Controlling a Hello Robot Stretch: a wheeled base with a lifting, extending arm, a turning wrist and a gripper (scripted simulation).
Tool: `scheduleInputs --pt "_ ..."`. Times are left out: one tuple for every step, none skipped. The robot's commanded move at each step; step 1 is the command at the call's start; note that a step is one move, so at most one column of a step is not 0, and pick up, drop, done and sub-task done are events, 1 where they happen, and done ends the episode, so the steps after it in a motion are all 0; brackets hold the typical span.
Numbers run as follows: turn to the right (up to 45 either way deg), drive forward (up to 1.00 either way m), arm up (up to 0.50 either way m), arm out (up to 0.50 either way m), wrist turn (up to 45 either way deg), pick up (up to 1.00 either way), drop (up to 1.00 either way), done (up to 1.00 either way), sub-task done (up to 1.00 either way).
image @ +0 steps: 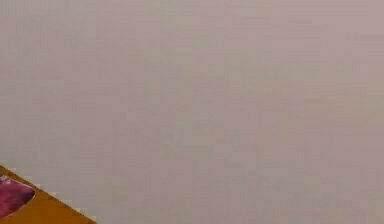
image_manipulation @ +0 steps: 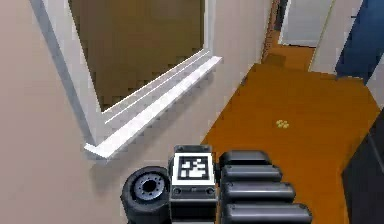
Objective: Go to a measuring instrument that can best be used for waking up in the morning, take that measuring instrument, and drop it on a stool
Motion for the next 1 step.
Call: scheduleInputs --pt "-45.0 0.00 0.00 0.00 0.0 0.00 0.00 0.00 0.00"
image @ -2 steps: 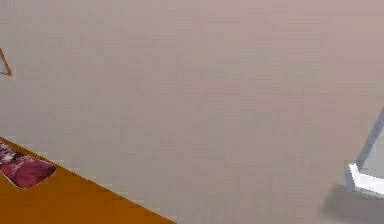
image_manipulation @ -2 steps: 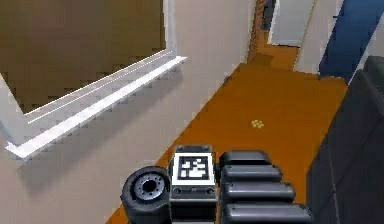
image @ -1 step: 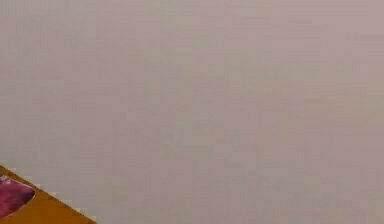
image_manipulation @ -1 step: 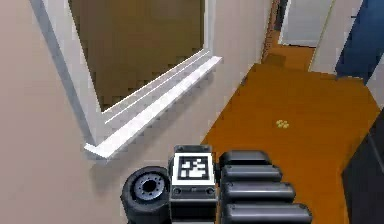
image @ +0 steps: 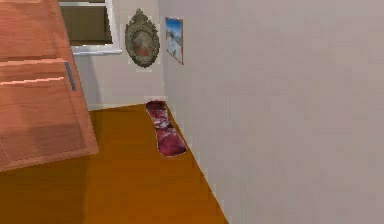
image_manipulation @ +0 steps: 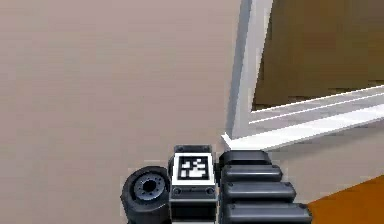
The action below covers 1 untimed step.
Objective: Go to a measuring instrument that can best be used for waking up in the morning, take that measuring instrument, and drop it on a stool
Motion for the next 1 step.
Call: scheduleInputs --pt "-15.0 0.00 0.00 0.00 0.0 0.00 0.00 0.00 0.00"
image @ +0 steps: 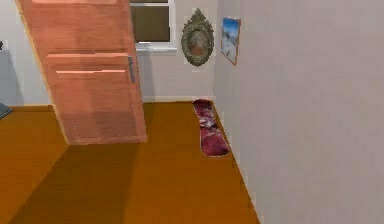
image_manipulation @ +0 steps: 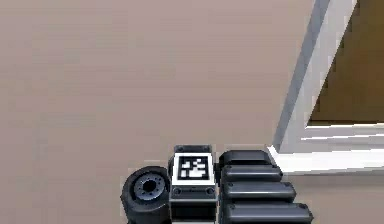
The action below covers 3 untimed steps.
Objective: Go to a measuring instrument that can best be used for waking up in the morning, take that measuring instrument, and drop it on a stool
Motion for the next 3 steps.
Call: scheduleInputs --pt "0.0 0.60 0.00 0.00 0.0 0.00 0.00 0.00 0.00" --pt "-36.0 0.00 0.00 0.00 0.0 0.00 0.00 0.00 0.00" --pt "0.0 0.55 0.00 0.00 0.0 0.00 0.00 0.00 0.00"
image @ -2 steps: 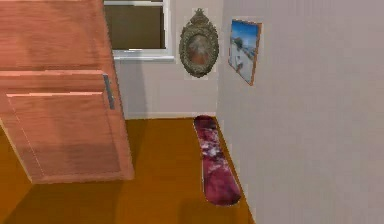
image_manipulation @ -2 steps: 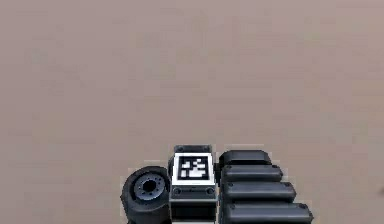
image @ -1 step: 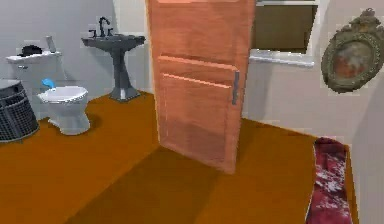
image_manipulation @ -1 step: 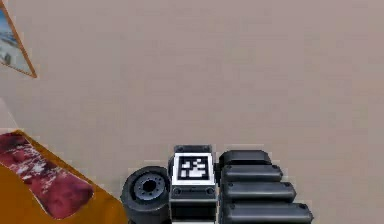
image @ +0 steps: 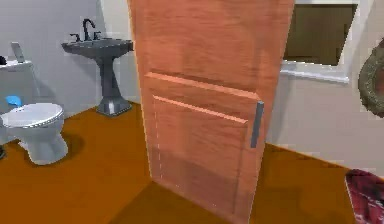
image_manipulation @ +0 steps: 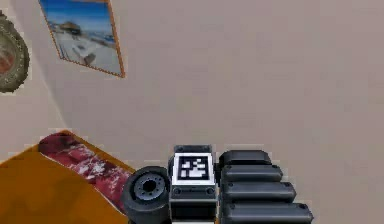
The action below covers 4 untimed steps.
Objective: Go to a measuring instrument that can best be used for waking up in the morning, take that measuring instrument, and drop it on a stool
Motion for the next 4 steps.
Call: scheduleInputs --pt "-45.0 0.00 0.00 0.00 0.0 0.00 0.00 0.00 0.00" --pt "-24.0 0.00 0.00 0.00 0.0 0.00 0.00 0.00 0.00" --pt "0.0 1.00 0.00 0.00 0.0 0.00 0.00 0.00 0.00" --pt "-9.0 0.00 0.00 0.00 0.0 0.00 0.00 0.00 0.00"
